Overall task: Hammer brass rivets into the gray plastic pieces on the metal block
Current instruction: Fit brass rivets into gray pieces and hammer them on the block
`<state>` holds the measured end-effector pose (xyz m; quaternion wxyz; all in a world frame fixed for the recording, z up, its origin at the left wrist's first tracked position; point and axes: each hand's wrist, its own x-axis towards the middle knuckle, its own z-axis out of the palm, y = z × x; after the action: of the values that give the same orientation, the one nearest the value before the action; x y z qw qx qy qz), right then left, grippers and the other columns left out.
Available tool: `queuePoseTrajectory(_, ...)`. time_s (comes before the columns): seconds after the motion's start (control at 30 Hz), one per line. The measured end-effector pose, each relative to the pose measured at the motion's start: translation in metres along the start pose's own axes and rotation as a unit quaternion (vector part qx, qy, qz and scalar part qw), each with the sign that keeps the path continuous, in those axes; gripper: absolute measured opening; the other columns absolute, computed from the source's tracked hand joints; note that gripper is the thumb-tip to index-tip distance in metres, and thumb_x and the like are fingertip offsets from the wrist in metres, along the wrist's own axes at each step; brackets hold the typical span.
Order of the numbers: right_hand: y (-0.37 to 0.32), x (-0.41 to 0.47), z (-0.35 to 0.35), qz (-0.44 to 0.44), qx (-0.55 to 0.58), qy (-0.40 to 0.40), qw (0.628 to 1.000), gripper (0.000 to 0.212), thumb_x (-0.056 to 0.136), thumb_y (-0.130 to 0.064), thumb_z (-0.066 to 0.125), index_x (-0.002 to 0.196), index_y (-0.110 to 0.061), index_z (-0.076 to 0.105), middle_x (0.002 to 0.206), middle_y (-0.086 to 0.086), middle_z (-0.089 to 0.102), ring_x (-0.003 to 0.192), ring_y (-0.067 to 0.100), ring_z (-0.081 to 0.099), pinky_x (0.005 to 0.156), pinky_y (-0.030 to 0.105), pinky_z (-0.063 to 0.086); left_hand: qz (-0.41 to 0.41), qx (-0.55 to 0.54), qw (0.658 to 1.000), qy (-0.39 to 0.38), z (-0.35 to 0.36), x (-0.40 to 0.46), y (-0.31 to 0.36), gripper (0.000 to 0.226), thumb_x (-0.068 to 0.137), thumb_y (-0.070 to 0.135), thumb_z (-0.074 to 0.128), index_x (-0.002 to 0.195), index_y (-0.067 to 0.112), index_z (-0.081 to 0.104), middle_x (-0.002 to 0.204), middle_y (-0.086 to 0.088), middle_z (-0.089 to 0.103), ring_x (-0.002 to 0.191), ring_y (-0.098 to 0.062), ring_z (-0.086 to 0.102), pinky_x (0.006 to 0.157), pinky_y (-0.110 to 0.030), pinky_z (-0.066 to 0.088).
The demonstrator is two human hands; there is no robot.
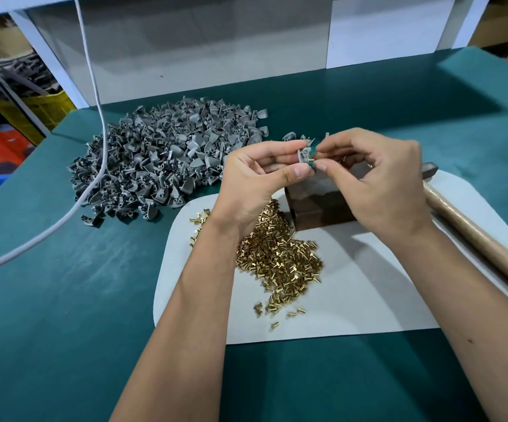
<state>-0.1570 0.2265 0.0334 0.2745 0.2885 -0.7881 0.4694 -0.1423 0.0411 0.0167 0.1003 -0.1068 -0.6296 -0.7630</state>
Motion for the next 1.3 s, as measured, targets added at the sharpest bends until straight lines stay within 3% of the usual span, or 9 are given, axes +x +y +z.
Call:
queuePoseTrajectory(0.17,0.0,0.001,-0.002,-0.056,-0.025,-0.008,0.998,0.009,0.09,-0.015,0.078,0.095,-0.008,0.08,0.093,-0.002,0.076,0.088,0.012,0.07,0.082,0.034,0.057,-0.018,-0.026,0.999,-0.018,0.0,-0.001,0.002,0.031,0.083,-0.007,0.075,0.111,0.005,0.075,0.099,-0.017,0.078,0.089,-0.027,0.076,0.084,-0.032,0.061)
queuePoseTrajectory(0.3,0.001,0.001,0.001,-0.061,-0.048,-0.003,0.997,0.008,0.094,-0.013,0.072,0.094,-0.006,0.076,0.091,0.0,0.073,0.085,0.012,0.065,0.08,0.024,0.052,-0.039,-0.03,0.999,0.003,0.005,-0.002,0.004,0.031,0.086,0.007,0.075,0.114,-0.004,0.072,0.097,-0.02,0.076,0.082,-0.029,0.075,0.078,-0.028,0.062)
queuePoseTrajectory(0.4,0.003,0.001,0.002,-0.029,-0.045,0.005,0.999,0.009,0.096,-0.013,0.069,0.095,-0.007,0.074,0.091,-0.001,0.071,0.085,0.011,0.064,0.078,0.02,0.05,-0.009,0.021,0.999,0.025,0.007,-0.001,0.005,0.023,0.091,0.006,0.073,0.112,-0.002,0.073,0.101,-0.02,0.076,0.086,-0.032,0.076,0.084,-0.037,0.062)
queuePoseTrajectory(0.5,0.004,0.001,0.003,0.01,-0.024,0.018,1.0,0.009,0.097,-0.016,0.068,0.096,-0.009,0.073,0.088,-0.006,0.069,0.084,0.007,0.065,0.078,0.019,0.051,0.022,0.074,0.997,0.028,0.013,-0.001,0.006,0.027,0.082,0.0,0.08,0.109,0.005,0.075,0.102,-0.016,0.078,0.096,-0.032,0.075,0.093,-0.047,0.06)
queuePoseTrajectory(0.6,0.004,0.001,0.004,0.041,-0.006,0.022,0.999,0.009,0.096,-0.017,0.068,0.097,-0.011,0.073,0.087,-0.009,0.069,0.084,0.006,0.067,0.079,0.022,0.053,0.039,0.106,0.992,0.05,0.022,0.0,0.003,0.027,0.078,-0.006,0.082,0.102,0.005,0.077,0.098,-0.015,0.078,0.093,-0.028,0.076,0.092,-0.048,0.061)
queuePoseTrajectory(0.8,0.005,0.0,0.007,0.074,0.002,0.009,0.997,0.01,0.095,-0.015,0.066,0.099,-0.012,0.074,0.089,-0.006,0.073,0.085,0.011,0.07,0.082,0.036,0.057,0.031,0.103,0.99,0.092,0.027,0.0,-0.002,0.021,0.082,-0.01,0.077,0.103,-0.008,0.075,0.096,-0.022,0.077,0.091,-0.037,0.076,0.09,-0.057,0.06)
queuePoseTrajectory(1.13,0.0,0.0,0.007,0.091,-0.042,0.033,0.994,0.01,0.089,-0.013,0.068,0.087,-0.01,0.076,0.079,-0.002,0.074,0.074,0.012,0.069,0.074,0.034,0.057,0.036,0.153,0.981,0.113,0.035,0.0,-0.005,0.014,0.082,-0.006,0.079,0.094,0.001,0.079,0.091,-0.014,0.078,0.087,-0.03,0.077,0.087,-0.047,0.062)
queuePoseTrajectory(1.3,-0.002,0.001,0.006,0.112,-0.053,0.038,0.992,0.006,0.087,-0.012,0.071,0.085,-0.011,0.077,0.077,-0.003,0.073,0.073,0.009,0.068,0.075,0.026,0.056,0.056,0.171,0.978,0.109,0.037,0.001,-0.007,0.026,0.081,-0.007,0.079,0.085,0.019,0.079,0.082,0.001,0.078,0.079,-0.014,0.076,0.076,-0.026,0.06)
